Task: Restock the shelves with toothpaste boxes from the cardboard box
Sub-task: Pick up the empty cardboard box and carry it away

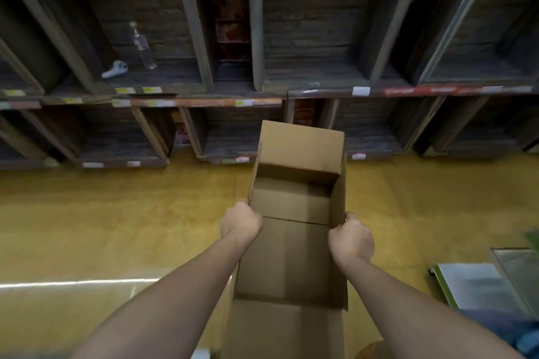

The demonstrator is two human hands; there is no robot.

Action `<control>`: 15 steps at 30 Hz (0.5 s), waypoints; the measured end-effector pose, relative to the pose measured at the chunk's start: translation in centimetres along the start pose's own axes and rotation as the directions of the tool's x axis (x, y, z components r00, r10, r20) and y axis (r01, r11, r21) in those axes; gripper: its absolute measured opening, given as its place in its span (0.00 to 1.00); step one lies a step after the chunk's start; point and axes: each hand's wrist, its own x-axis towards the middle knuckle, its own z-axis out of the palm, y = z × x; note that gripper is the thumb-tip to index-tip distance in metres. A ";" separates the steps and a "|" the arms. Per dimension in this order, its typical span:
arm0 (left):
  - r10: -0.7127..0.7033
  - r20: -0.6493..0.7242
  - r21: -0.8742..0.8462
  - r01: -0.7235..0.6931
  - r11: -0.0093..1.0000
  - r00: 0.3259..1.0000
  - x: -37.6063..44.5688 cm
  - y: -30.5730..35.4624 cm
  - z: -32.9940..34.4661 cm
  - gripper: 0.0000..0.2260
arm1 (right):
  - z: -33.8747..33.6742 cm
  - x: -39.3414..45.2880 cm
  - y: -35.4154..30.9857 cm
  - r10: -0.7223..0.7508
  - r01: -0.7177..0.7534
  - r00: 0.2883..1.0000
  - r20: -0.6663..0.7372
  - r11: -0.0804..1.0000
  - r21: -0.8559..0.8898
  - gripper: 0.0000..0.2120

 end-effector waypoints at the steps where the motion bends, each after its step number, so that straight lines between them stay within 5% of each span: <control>1: 0.012 0.002 0.007 -0.012 1.000 1.000 2.0 1.9 0.3 0.20 | 0.0 2.5 -0.4 0.012 -0.012 1.000 -0.001 1.000 0.006 0.17; 15: 0.321 0.196 0.121 -0.348 0.930 0.926 19.6 35.4 8.9 0.21 | -8.6 32.7 1.4 0.388 -0.370 0.909 -0.150 0.919 0.135 0.21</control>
